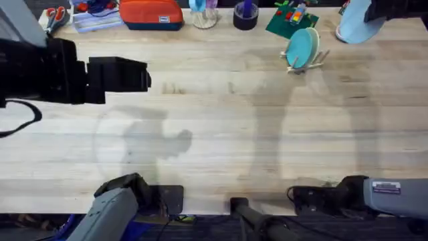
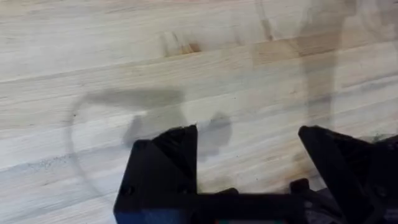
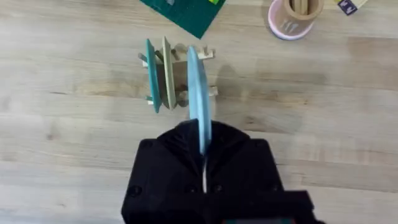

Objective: Pick up the plates from the table one by one and place each into a slot on the dish rack.

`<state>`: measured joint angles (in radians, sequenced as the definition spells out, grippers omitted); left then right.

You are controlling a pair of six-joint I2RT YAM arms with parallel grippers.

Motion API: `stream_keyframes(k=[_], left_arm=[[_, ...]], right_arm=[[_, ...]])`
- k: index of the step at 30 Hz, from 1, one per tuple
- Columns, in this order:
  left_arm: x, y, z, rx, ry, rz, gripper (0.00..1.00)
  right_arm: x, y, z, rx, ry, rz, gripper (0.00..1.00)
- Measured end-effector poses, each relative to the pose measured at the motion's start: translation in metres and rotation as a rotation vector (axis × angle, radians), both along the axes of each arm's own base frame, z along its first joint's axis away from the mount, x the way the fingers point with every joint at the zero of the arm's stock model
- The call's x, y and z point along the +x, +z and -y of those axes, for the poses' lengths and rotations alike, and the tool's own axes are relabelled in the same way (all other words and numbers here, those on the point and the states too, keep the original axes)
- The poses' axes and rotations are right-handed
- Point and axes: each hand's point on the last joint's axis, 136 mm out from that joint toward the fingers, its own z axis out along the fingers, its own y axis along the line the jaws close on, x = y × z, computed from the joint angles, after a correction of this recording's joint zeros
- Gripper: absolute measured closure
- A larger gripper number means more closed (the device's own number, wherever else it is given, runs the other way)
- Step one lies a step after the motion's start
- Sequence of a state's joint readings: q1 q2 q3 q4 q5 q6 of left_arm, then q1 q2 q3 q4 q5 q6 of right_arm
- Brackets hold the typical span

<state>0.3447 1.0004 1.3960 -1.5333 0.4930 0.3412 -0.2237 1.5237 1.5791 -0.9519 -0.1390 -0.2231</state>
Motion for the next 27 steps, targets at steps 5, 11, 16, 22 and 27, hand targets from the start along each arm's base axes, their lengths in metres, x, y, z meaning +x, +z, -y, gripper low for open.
stream_keyframes(k=[5, 11, 16, 22, 27], left_arm=[[0.0, 0.0, 0.0, 0.0, 0.0, 0.0, 0.007], [0.0, 0.0, 0.0, 0.0, 0.0, 0.0, 0.007], [0.0, 0.0, 0.0, 0.0, 0.0, 0.0, 0.008], [0.0, 0.0, 0.0, 0.0, 0.0, 0.0, 0.007], [0.0, 0.0, 0.0, 0.0, 0.0, 0.0, 0.007]], right_arm=[[0.003, -0.005, -0.001, 0.006, -0.001, -0.011, 0.971], [0.008, -0.011, -0.013, 0.008, 0.032, -0.022, 0.971], [0.016, -0.016, -0.018, 0.014, 0.046, -0.021, 0.971], [0.022, -0.024, -0.017, 0.018, 0.043, -0.035, 0.971], [0.025, -0.036, -0.017, 0.024, 0.043, -0.065, 0.971]])
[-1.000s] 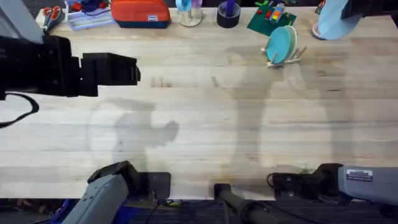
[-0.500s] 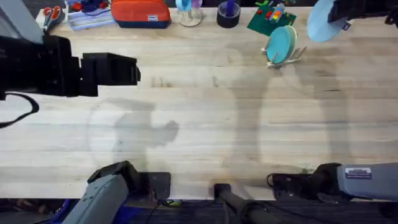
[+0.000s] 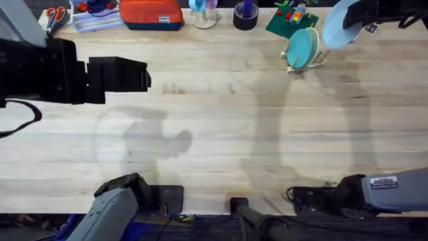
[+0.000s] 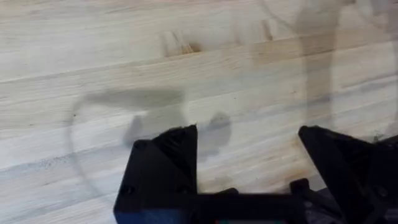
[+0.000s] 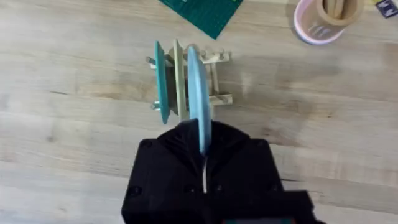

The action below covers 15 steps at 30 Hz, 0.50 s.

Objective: Pick up the plates from the table one by one and place each into a slot on the dish rack.

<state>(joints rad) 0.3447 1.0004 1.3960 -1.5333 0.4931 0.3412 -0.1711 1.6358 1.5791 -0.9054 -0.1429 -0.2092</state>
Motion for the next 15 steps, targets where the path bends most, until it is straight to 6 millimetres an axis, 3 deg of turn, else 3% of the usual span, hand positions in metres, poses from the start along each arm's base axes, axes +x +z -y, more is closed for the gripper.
stream_keyframes(k=[15], left_arm=[[0.0, 0.0, 0.0, 0.0, 0.0, 0.0, 0.008]], right_arm=[[0.009, -0.018, 0.001, 0.006, 0.0, -0.033, 0.97]])
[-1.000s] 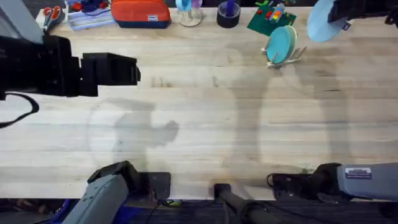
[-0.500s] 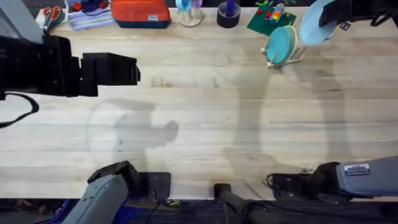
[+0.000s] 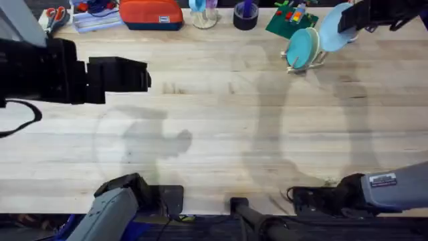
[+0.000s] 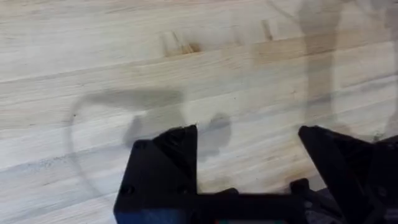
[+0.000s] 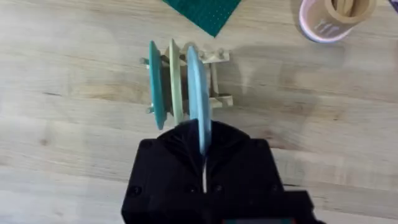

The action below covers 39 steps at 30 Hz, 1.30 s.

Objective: Pick up the plates from the table one by one and place each into a slot on the dish rack.

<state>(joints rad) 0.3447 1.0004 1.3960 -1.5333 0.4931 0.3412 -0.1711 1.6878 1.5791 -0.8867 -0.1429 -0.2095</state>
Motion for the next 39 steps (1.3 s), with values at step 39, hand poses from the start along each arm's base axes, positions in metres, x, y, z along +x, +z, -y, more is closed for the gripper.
stream_keyframes(k=[39], left_arm=[[0.0, 0.0, 0.0, 0.0, 0.0, 0.0, 0.007]], right_arm=[[0.013, -0.021, 0.002, 0.004, 0.0, -0.021, 0.97]])
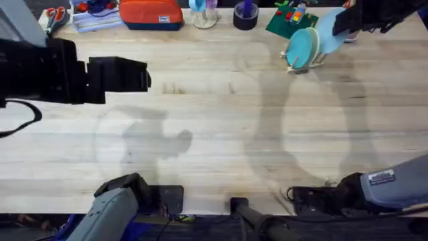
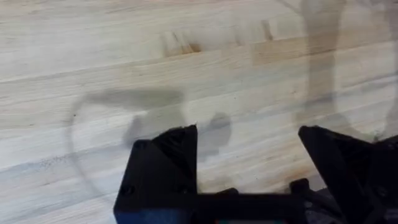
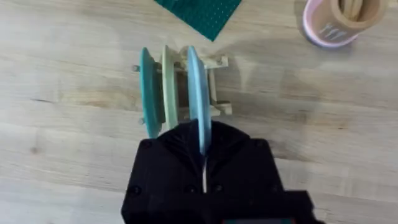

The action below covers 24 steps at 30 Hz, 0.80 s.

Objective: Pick up the plates from the table one by one and place each into a slot on the dish rack.

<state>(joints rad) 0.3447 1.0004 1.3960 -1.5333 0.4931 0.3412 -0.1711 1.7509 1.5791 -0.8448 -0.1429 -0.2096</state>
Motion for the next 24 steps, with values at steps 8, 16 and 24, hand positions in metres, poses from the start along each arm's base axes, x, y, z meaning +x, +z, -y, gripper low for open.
stream_keyframes(k=[8, 16, 24], left_arm=[[0.0, 0.0, 0.0, 0.0, 0.0, 0.0, 0.007], [0.0, 0.0, 0.0, 0.0, 0.0, 0.0, 0.007], [0.0, 0.0, 0.0, 0.0, 0.0, 0.0, 0.007]], right_arm=[[0.003, -0.02, -0.002, 0.008, 0.007, -0.047, 0.97], [0.006, -0.02, -0.02, 0.002, 0.047, -0.043, 0.969], [0.006, -0.021, -0.023, -0.013, 0.054, -0.047, 0.97]])
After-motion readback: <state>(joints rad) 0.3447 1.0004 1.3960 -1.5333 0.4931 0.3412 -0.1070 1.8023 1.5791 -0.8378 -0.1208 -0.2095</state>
